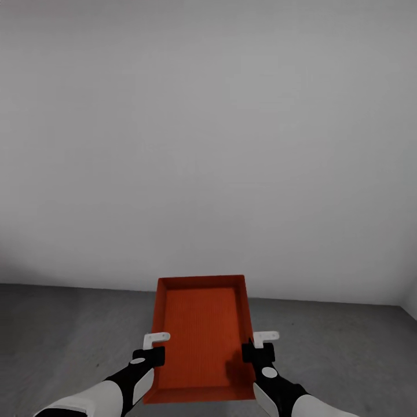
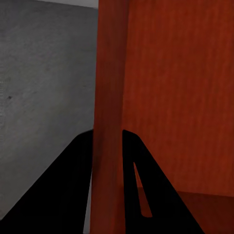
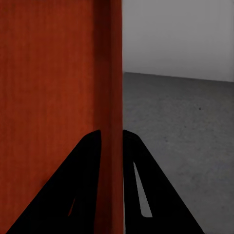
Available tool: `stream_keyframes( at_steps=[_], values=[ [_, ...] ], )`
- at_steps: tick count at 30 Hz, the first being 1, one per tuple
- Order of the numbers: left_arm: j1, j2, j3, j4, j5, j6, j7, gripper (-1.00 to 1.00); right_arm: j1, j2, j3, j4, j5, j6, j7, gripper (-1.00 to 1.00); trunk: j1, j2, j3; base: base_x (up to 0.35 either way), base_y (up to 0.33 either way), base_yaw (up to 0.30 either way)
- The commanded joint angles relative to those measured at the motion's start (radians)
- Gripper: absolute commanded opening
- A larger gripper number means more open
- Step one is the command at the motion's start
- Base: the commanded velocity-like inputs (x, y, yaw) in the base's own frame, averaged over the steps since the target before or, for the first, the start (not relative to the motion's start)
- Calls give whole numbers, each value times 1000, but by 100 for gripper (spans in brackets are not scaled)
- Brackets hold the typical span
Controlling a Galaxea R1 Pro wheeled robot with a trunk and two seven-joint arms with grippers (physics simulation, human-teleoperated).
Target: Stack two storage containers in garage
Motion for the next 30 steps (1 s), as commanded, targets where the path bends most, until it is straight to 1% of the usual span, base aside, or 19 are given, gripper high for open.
stream_keyframes(
  at_steps=[1, 30],
  values=[
    [-2, 0, 18, -61, 3, -5, 12, -100, -1, 1, 40, 63, -31, -11, -8, -100, 0, -2, -3, 0, 0, 99],
    [-2, 1, 19, -61, 3, -5, 13, -100, -1, 3, 39, 74, -33, -11, -32, -100, 0, -2, -47, 0, 0, 99]
  ],
)
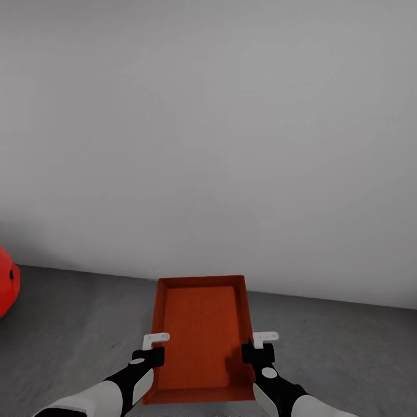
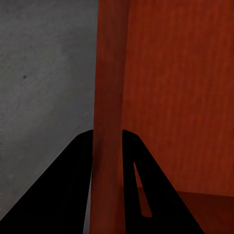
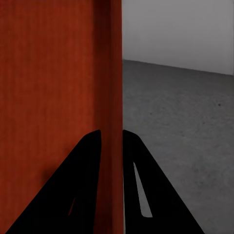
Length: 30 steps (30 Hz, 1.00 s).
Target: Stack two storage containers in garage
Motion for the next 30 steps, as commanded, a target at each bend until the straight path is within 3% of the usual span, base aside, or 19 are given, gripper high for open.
stream_keyframes(
  at_steps=[1, 12, 30],
  values=[
    [-2, 0, 17, -65, 3, -5, 16, -100, 0, 0, 40, 68, -31, -9, -35, -100, 0, -2, -3, 0, 0, 100],
    [-2, 1, 17, -65, 3, -5, 16, -100, 0, 0, 37, 68, -31, -33, -34, -100, 0, -2, -18, 0, 0, 45],
    [-2, 1, 18, -65, 3, -5, 16, -100, 0, -1, 37, 68, -31, -22, -24, -100, 0, -2, -22, 0, 0, 0]
  ],
)
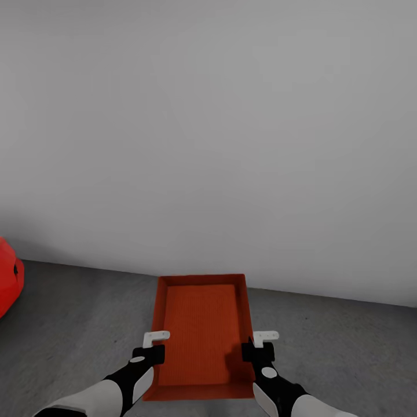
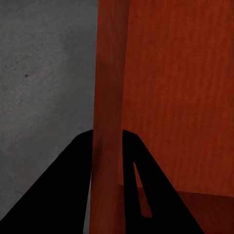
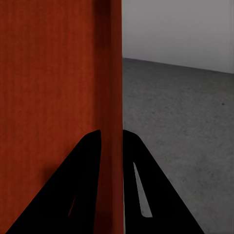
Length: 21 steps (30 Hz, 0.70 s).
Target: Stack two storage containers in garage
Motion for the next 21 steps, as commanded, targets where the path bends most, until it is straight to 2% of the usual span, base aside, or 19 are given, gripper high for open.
stream_keyframes(
  at_steps=[1, 13, 21],
  values=[
    [-2, 0, 26, -50, 3, -4, 17, -100, 0, 0, 37, 74, -30, -10, -18, -100, 0, -2, -3, 0, 0, 0],
    [-2, 0, 27, -50, 3, -4, 17, -100, 0, 0, 37, 74, -31, -9, -17, -100, 0, -2, -22, 0, 0, -4],
    [-2, 0, 27, -50, 3, -4, 17, -100, 0, 2, 37, 74, -31, -8, -17, -100, 0, -2, -35, 0, 0, -120]
  ],
)
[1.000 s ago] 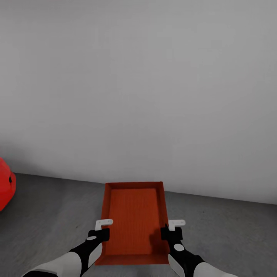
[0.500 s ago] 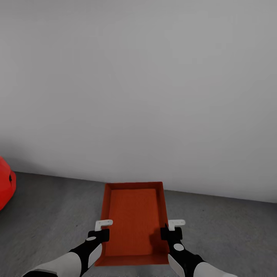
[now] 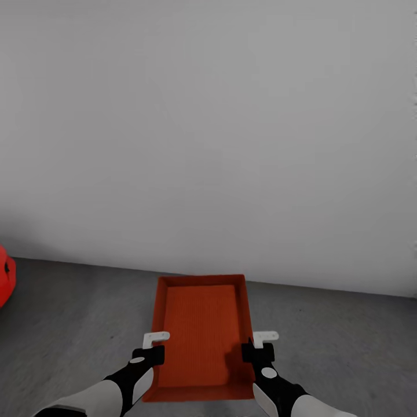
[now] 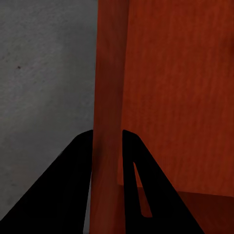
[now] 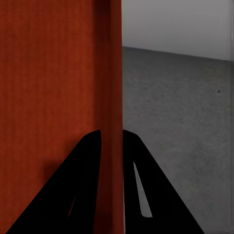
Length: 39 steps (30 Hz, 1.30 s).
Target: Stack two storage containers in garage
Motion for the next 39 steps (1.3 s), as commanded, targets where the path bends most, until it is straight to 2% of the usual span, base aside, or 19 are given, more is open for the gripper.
stream_keyframes(
  at_steps=[1, 16, 39],
  values=[
    [-2, 0, 25, -56, 3, -4, 18, -100, -1, 0, 37, 70, -31, -10, -18, -100, 0, -1, -3, 0, 0, -168],
    [-2, 0, 25, -56, 3, -4, 18, -100, -1, -1, 36, 70, -31, -10, -18, -100, 0, -1, -24, 0, 0, -185],
    [-2, -1, 25, 11, 4, -20, 15, -100, -1, 0, 37, 71, -30, -8, -18, -100, 0, -1, -61, 0, 0, -75]
  ],
)
